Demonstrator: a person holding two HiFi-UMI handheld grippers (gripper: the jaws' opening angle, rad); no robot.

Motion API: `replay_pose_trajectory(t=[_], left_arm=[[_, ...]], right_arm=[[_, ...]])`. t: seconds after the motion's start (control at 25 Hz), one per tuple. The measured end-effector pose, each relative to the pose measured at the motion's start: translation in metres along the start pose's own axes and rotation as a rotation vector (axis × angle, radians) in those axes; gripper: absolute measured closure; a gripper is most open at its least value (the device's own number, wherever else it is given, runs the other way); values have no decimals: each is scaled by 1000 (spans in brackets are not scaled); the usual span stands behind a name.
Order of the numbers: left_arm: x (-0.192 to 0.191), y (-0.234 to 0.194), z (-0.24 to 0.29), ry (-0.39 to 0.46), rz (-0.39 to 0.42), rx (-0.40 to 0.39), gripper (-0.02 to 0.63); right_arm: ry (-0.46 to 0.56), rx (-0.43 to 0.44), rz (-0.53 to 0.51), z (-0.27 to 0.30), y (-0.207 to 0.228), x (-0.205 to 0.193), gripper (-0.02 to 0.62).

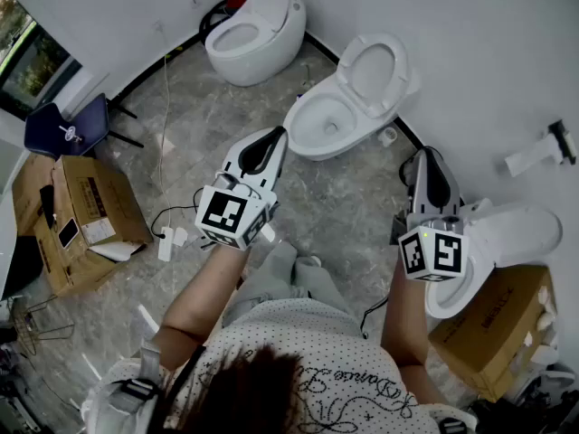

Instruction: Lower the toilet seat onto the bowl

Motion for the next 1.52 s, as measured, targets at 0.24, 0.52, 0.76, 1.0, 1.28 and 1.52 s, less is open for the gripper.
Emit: replay_pose_trajectory(t=[0.24,0.52,0.76,1.0,1.28,1.52], left_arm=[[-1,5,-5,6,5,-6,592],[0,19,-5,4,13,5,592],[-4,30,0,5,-4,23,568],[-8,50,9,27,-29,43,401],[-3,65,23,24,4,49,285],[1,56,45,32,14,51,262]], right_arm=[[16,21,-3,-5,-1,8,584],[61,26,49,-13,9,9,583],[38,39,100,-19,27,-4,541],[37,106,139,-24,43,-16,294],[91,138,153,-19,59,-16,195],[63,164,146,7,60,-24,160]])
Point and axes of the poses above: the fingertips, and each gripper's own axes: z forward along the fingers, y to its right, x out of its top, the point moved 7 cm from there along -z, backward along the fingers, and after that the axes turned 11 degrees about -z, right-handed, at the moved point
